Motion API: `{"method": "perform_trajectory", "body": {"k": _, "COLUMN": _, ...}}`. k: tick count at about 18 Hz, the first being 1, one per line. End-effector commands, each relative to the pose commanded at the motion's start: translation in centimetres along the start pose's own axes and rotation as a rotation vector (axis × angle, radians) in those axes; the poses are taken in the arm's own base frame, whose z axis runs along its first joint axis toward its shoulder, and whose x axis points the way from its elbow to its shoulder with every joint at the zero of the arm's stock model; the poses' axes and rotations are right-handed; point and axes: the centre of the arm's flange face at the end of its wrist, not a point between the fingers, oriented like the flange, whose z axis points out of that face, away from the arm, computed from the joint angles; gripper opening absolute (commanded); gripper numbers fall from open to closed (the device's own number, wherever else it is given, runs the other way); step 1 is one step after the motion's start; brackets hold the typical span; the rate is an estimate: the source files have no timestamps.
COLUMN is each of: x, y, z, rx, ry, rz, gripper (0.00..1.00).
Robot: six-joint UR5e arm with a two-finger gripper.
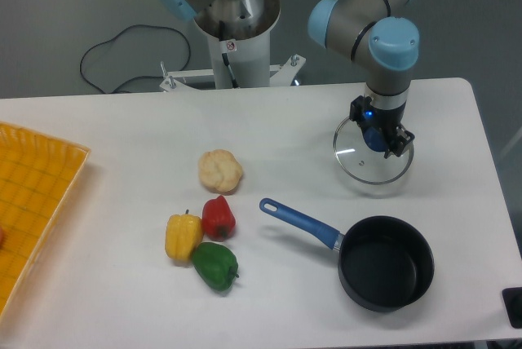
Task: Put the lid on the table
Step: 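Lower the glass lid flat onto the table surface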
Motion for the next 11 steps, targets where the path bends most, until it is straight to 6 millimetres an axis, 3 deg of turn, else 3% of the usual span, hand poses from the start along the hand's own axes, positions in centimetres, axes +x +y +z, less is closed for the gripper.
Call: {"method": "perform_trajectory", "body": {"k": 11, "x": -1.4, "y": 0.1, "z": 2.7, "rx": -0.001, "ry": -0.052, "rz": 0.001, "gripper": 0.55}}
